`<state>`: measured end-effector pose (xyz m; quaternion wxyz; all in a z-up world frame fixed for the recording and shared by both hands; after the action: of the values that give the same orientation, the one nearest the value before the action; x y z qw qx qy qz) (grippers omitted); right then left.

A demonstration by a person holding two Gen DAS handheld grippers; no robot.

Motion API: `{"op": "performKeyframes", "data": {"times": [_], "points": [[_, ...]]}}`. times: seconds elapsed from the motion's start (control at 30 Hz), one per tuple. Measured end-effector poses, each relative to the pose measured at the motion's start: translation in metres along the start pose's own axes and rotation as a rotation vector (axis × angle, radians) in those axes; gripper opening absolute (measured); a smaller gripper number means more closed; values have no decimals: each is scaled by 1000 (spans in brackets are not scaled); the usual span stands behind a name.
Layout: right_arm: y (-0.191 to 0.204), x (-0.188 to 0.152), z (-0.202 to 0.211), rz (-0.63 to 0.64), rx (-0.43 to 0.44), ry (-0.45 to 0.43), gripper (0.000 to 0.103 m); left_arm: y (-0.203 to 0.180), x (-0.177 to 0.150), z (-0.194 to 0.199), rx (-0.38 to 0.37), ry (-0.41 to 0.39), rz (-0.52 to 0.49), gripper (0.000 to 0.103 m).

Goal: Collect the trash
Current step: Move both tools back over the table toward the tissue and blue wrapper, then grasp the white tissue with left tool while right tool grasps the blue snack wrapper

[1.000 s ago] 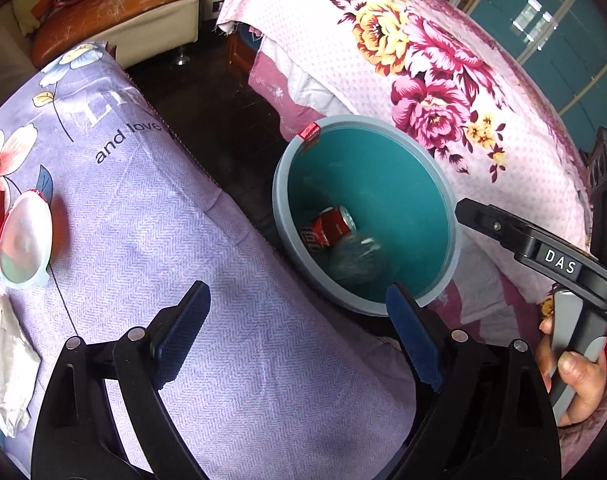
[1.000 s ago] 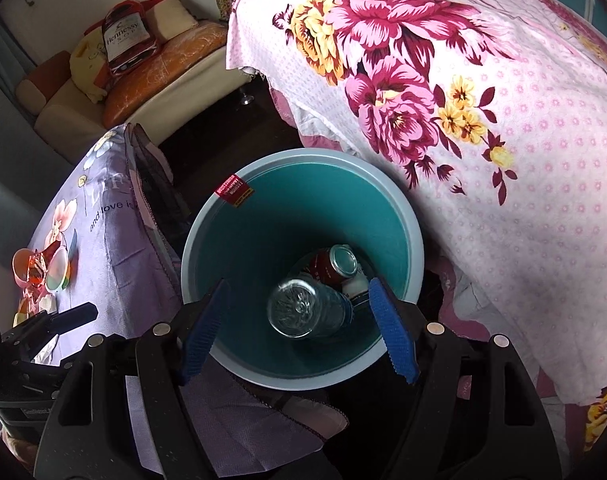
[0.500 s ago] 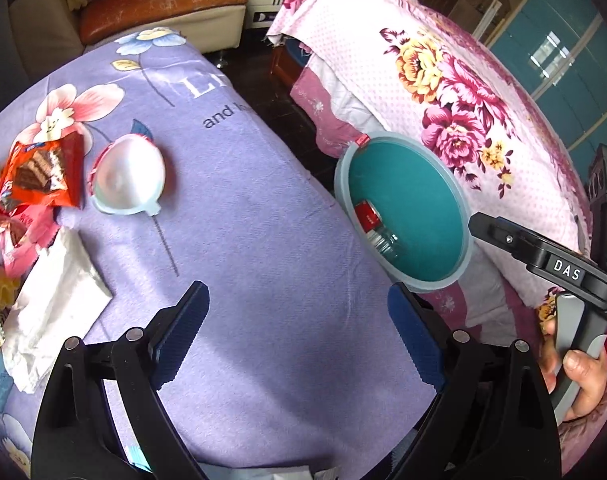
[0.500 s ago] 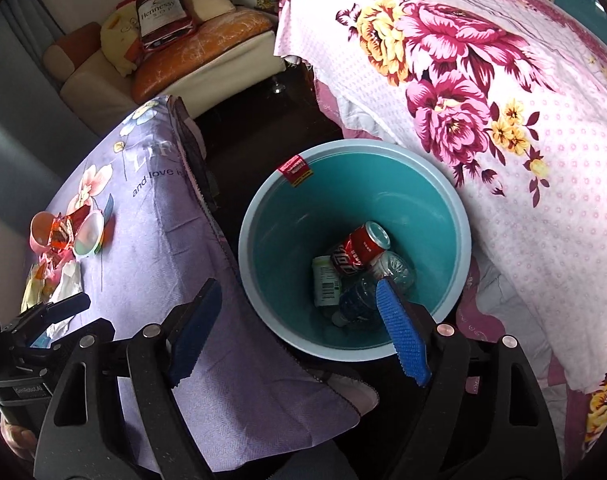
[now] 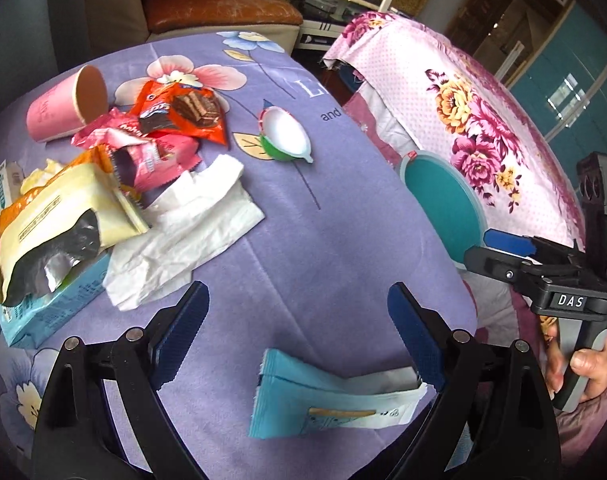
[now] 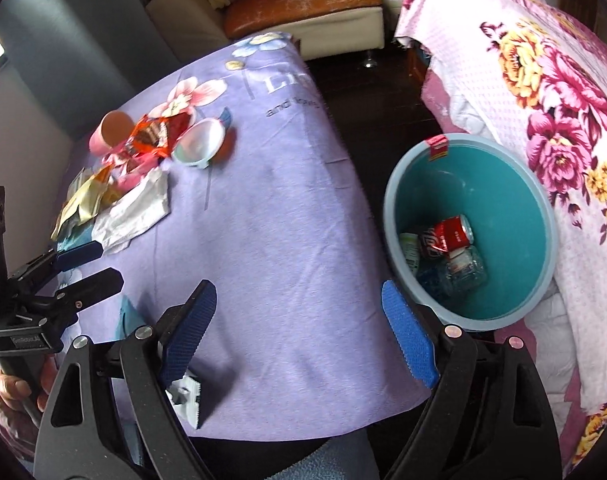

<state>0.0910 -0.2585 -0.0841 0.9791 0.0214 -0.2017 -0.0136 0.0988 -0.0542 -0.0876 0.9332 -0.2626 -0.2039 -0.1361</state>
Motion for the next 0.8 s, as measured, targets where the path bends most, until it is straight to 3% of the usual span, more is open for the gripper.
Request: {"op": "performKeyframes", "data": {"times": [0.37, 0.73, 0.8], "points": [[108, -28, -14, 237, 152, 124, 81, 76, -42, 50, 31, -65, 117, 94], [156, -59, -30, 418, 92, 167, 81, 114, -58, 63, 44, -81, 189, 94], [160, -63, -31, 437, 84, 167, 76, 115, -57, 62, 41, -80, 191, 94]]}}
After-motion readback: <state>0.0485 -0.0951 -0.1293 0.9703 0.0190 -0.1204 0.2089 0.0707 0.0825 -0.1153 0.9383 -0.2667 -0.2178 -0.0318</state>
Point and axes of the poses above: each gripper's, at about its wrist camera, not at the fingertips, and z roughly against the way its jaws point, y to its left, x to its top, the point moved 6 cm from there along -z, roughly the way its jaws point, and after that the axes turned 11 degrees about -x, right-handed, at the moved point
